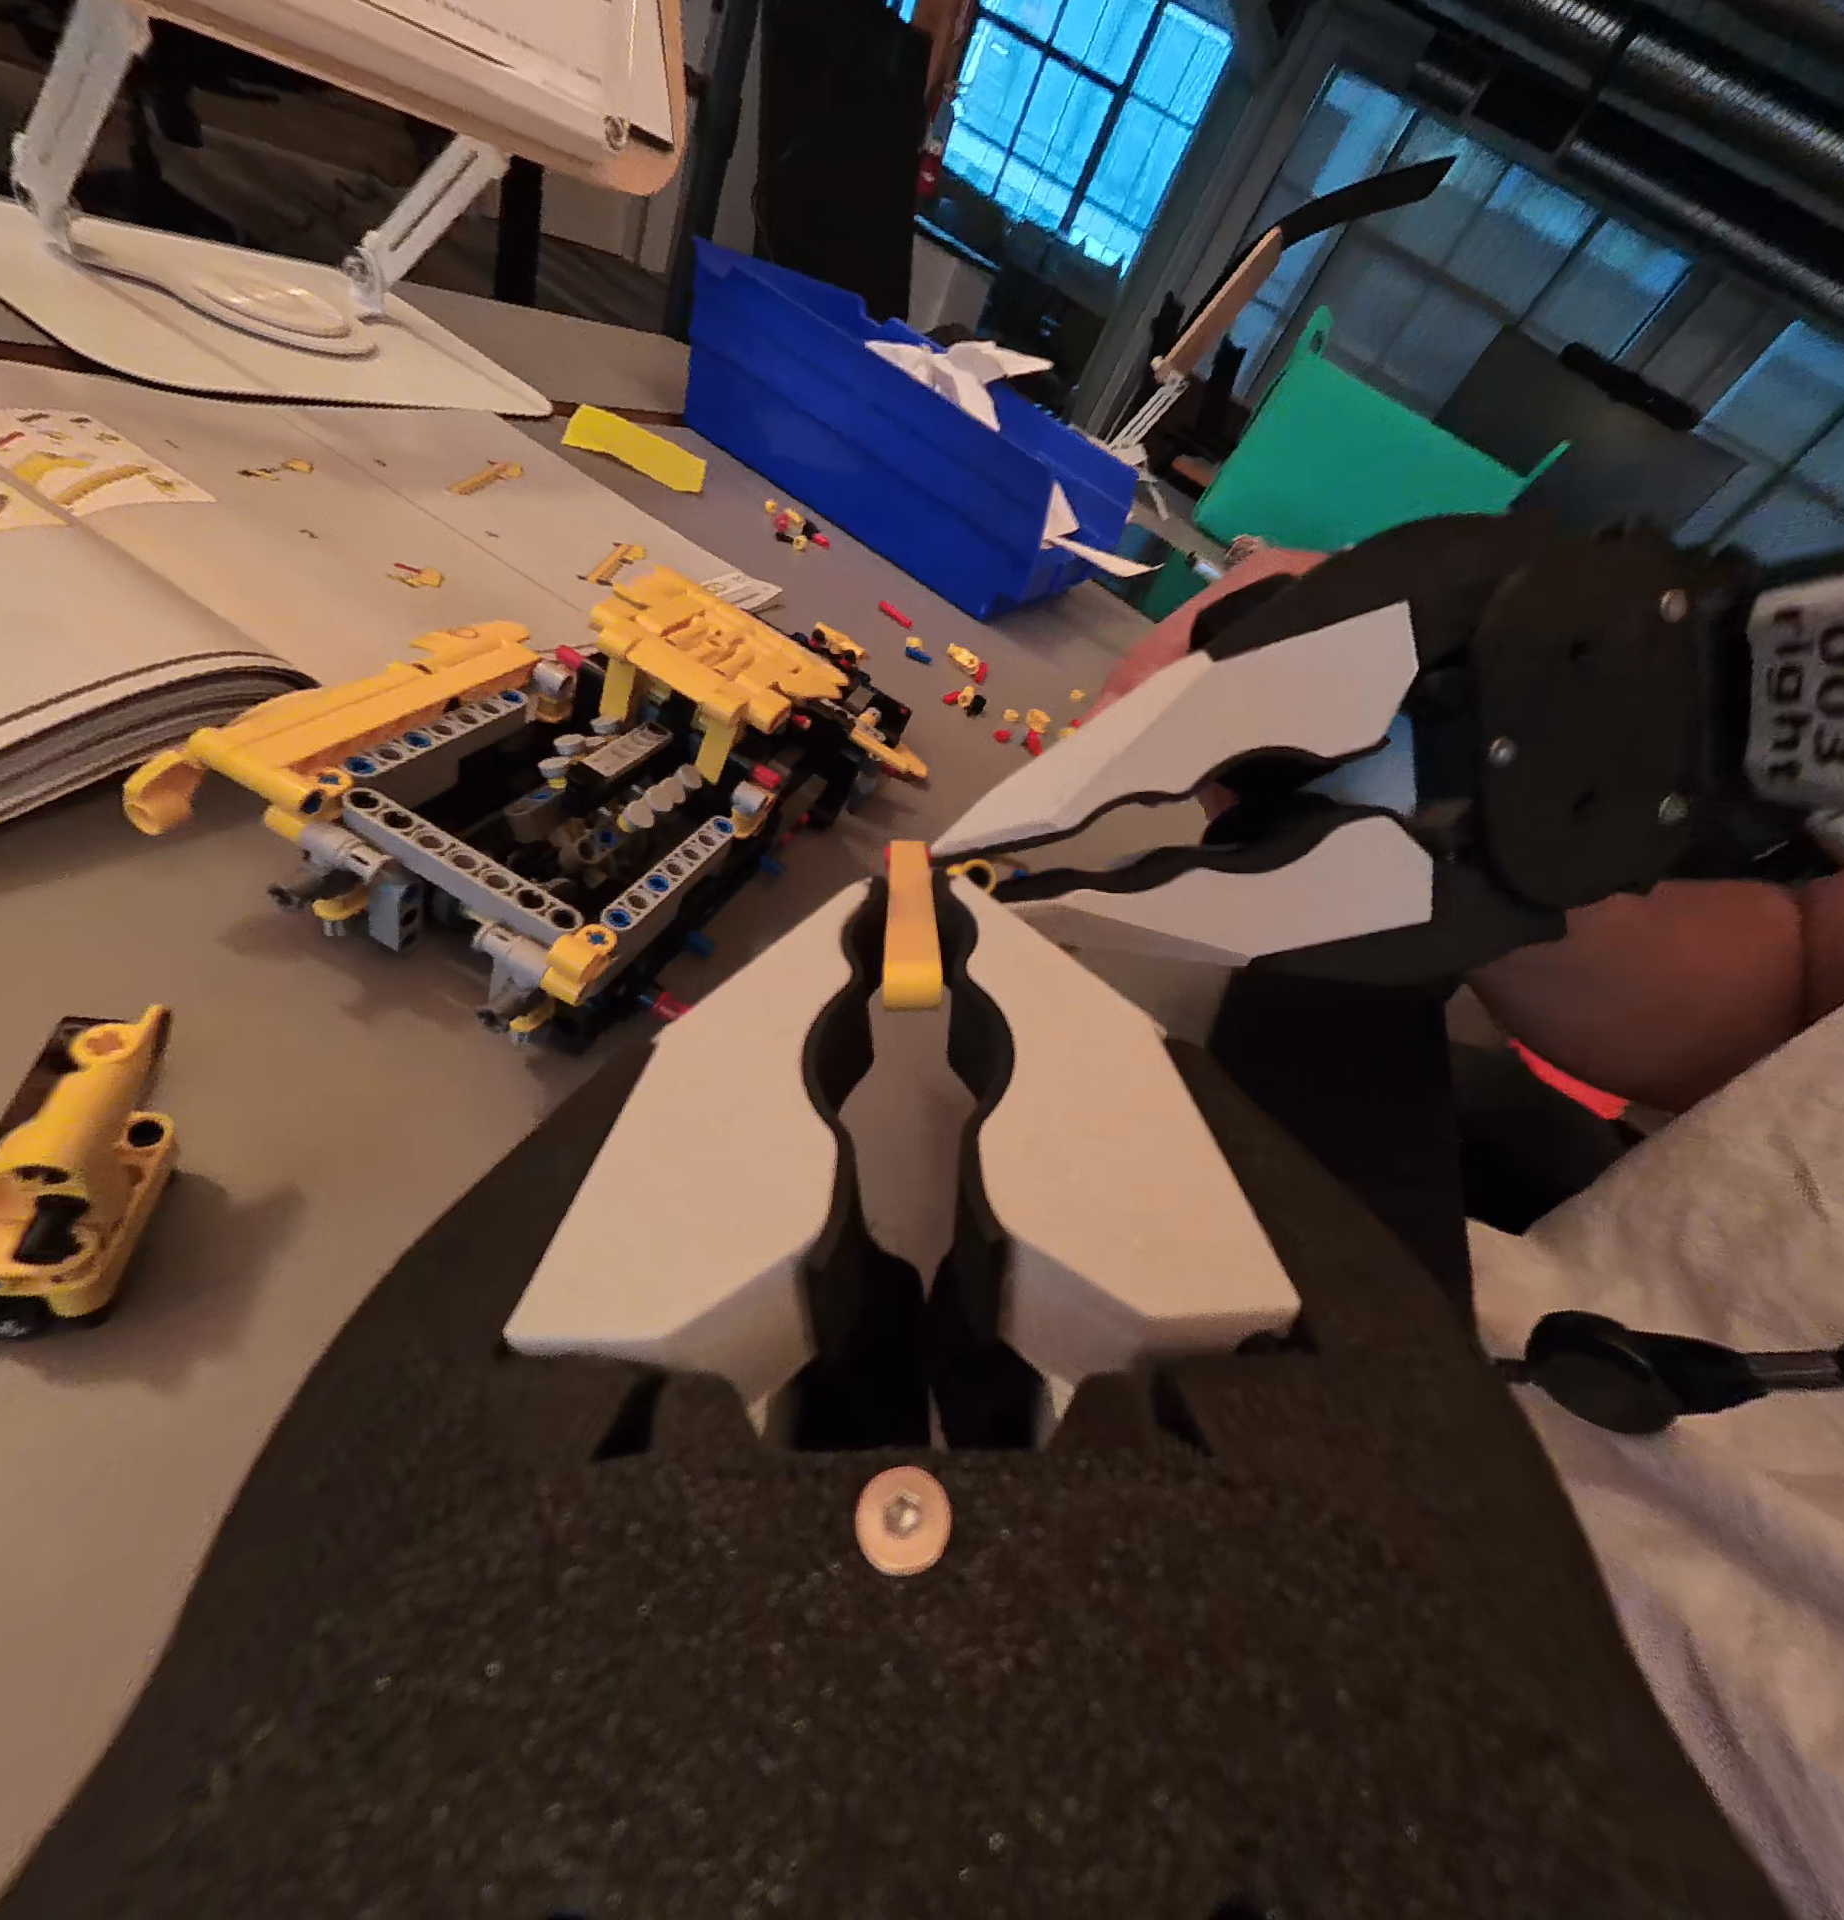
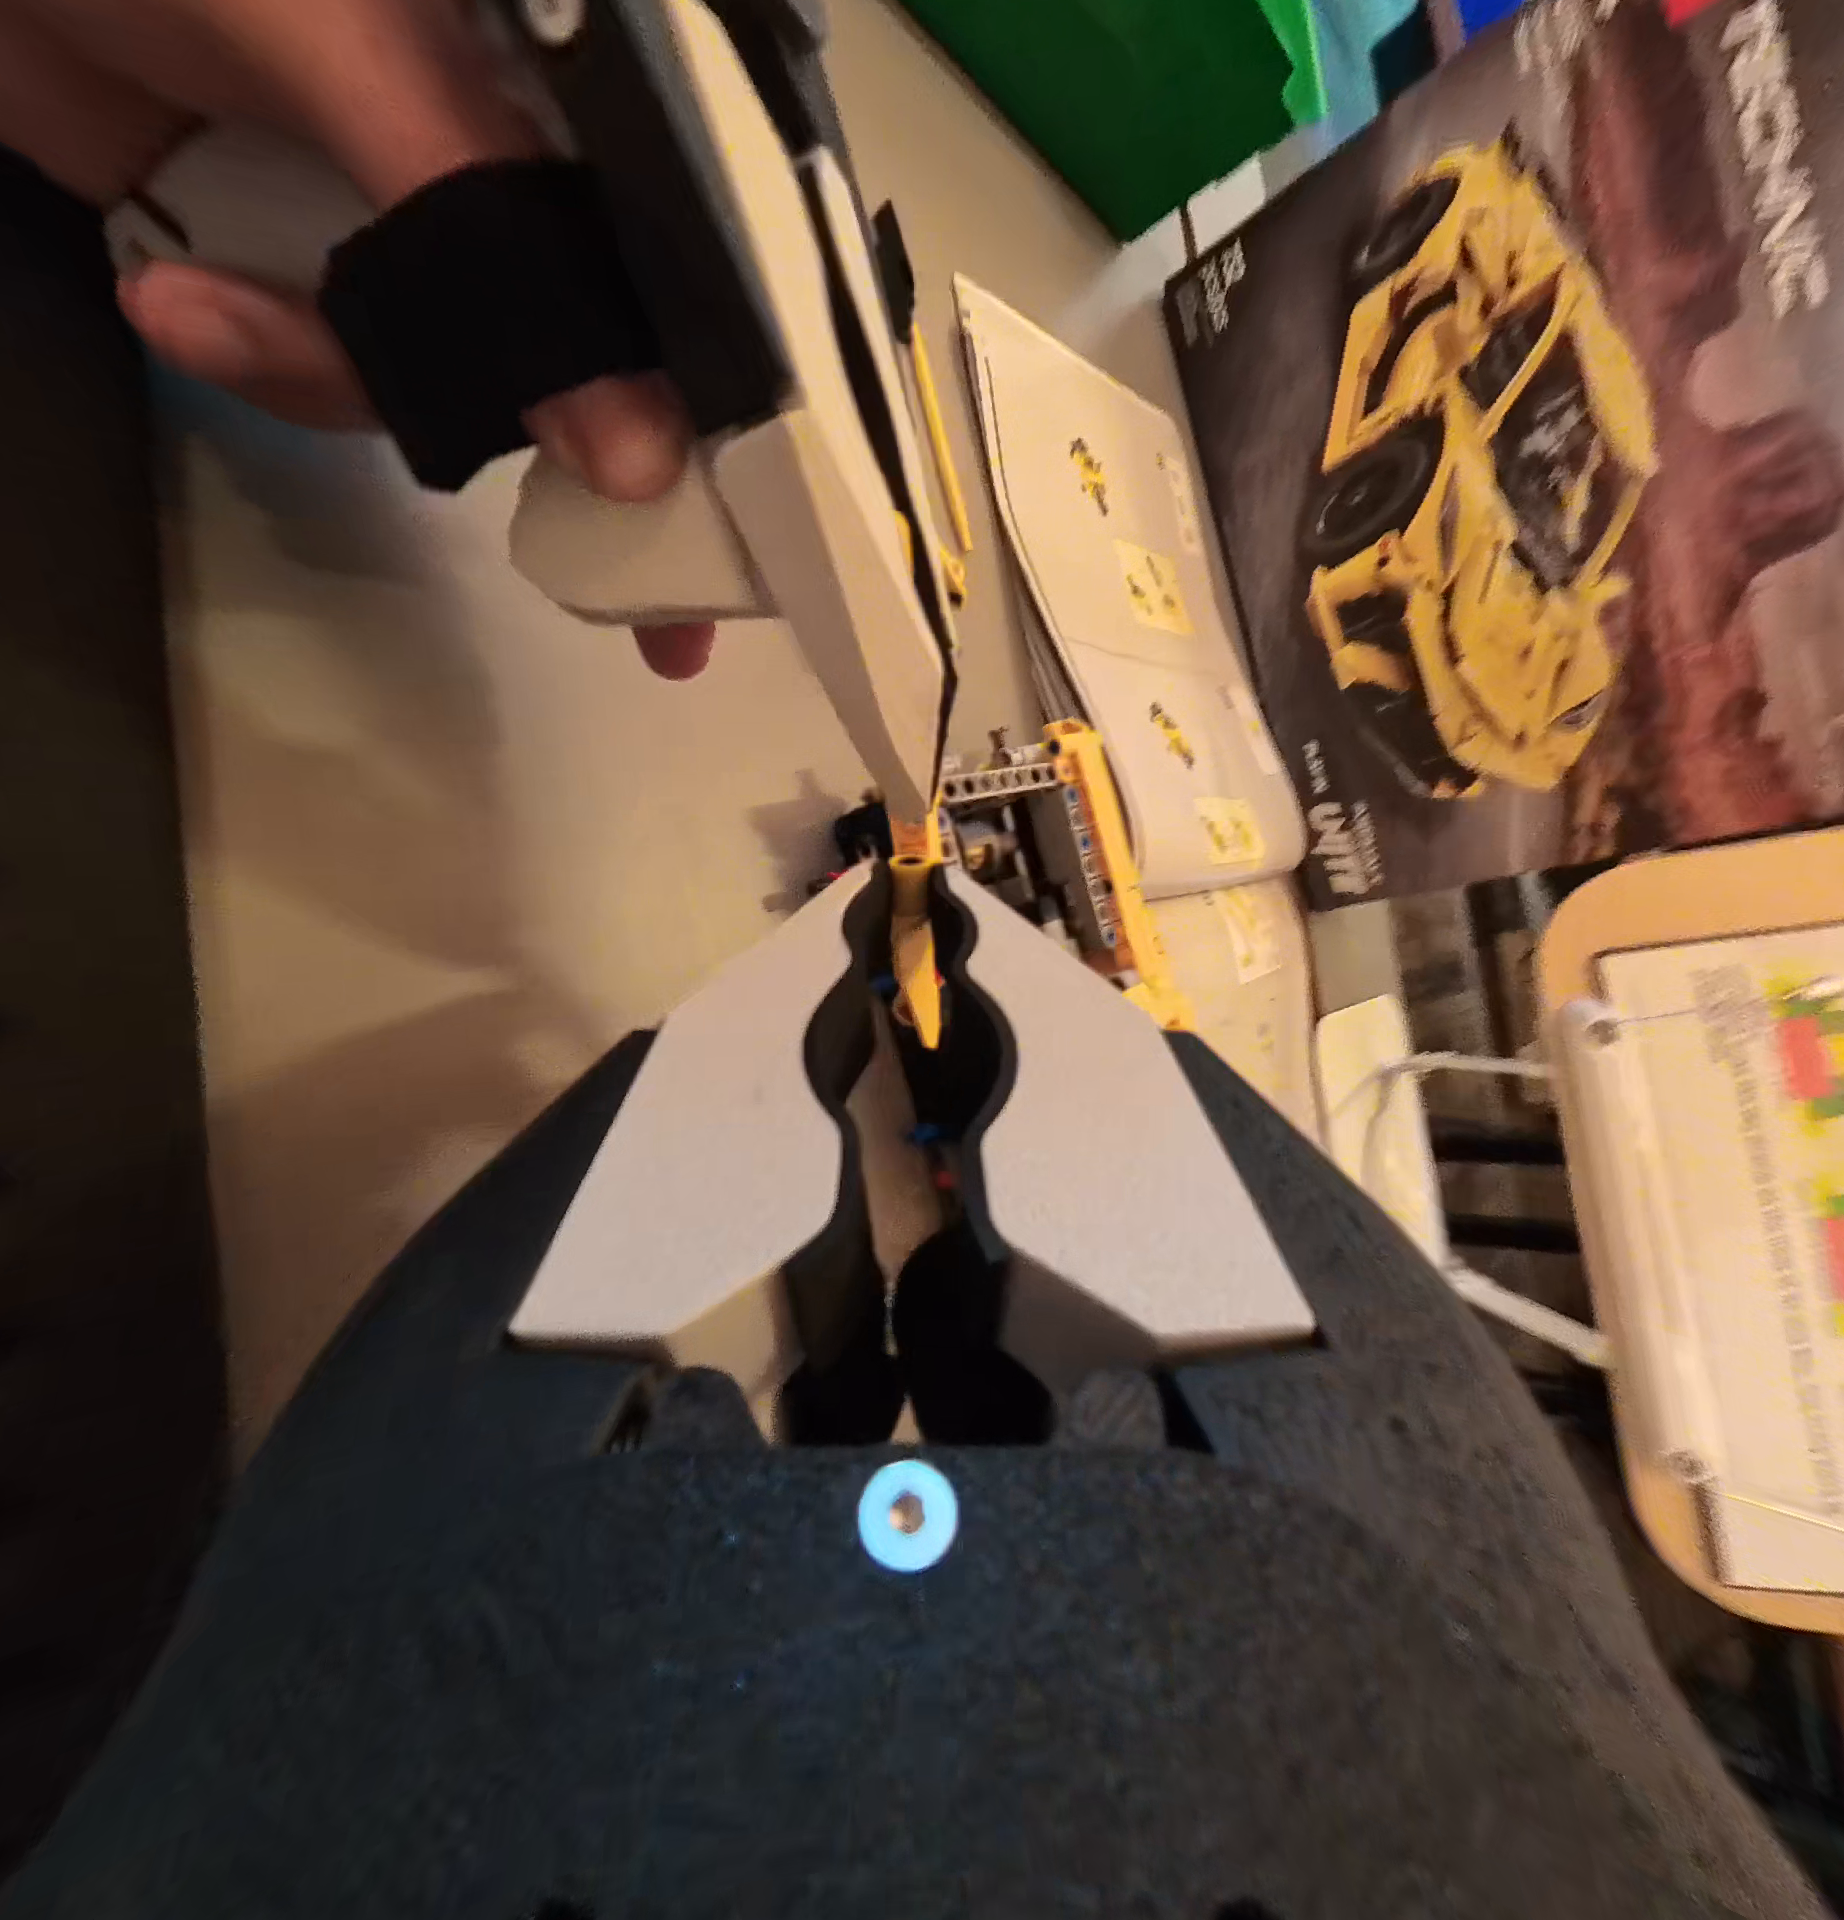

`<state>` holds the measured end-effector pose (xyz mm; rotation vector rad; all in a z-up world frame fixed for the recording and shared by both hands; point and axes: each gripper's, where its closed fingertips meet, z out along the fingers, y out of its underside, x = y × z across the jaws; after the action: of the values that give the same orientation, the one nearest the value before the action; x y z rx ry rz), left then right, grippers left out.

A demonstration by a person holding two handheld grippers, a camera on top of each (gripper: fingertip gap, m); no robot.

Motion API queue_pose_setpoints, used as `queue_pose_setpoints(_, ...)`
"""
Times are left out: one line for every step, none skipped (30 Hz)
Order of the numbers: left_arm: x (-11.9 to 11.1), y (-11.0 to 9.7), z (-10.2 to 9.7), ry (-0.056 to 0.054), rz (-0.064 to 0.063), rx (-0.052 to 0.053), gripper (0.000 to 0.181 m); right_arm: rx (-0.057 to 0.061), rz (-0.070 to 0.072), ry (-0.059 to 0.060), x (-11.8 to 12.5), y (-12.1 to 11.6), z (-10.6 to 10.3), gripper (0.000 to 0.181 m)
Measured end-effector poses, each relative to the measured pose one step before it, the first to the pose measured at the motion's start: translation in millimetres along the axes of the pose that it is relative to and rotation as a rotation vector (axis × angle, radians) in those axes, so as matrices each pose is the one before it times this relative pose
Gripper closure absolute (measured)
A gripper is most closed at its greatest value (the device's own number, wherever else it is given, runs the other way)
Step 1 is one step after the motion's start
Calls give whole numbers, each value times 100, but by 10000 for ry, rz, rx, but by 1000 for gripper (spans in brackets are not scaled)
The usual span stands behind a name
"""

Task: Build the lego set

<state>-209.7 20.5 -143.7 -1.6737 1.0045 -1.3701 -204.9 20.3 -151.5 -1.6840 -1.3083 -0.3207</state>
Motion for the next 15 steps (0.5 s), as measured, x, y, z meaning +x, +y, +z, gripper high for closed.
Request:
queue_pose_setpoints(21,-16,41,117,-190,11,174,-97,-315,121,35,35,-46,175)
queue_pose_setpoints(-102,44,61,58,-200,-25,174,-126,-313,177,-31,110,110,175)
queue_pose_setpoints(-129,19,14,40,-168,-14,174,-9,-371,296,-2,31,125,175)
queue_pose_setpoints(-103,1,7,-27,-33,-3,174,-41,-126,295,43,9,108,175)
queue_pose_setpoints(-36,-20,5,-100,156,3,174,-36,91,246,101,-15,54,175)
queue_pose_setpoints(62,18,-1,-86,236,-12,174,-7,88,-49,-72,-11,-39,175)
queue_pose_setpoints(154,-6,-14,-23,232,12,173,87,274,-511,-385,-137,-209,168)
queue_pose_setpoints(242,-57,-31,32,236,36,173,314,772,-822,-362,-531,-440,156)
queue_pose_setpoints(218,-105,-53,22,264,63,173,459,1059,-995,-233,-754,-631,143)
queue_pose_setpoints(281,-90,-58,73,268,53,173,450,966,-1147,-232,-678,-749,137)
queue_pose_setpoints(493,-156,-87,206,236,85,173,403,749,-642,598,-527,-780,134)
queue_pose_setpoints(601,-340,-139,239,280,190,173,353,404,-627,537,-379,-805,135)
queue_pose_setpoints(633,-336,-153,205,403,187,173,159,158,-666,257,-107,-686,138)
queue_pose_setpoints(572,-224,-83,141,455,105,173,-167,-6,-423,371,356,-324,139)
queue_pose_setpoints(503,-119,2,81,467,48,173,-376,-95,-614,-258,577,-20,136)
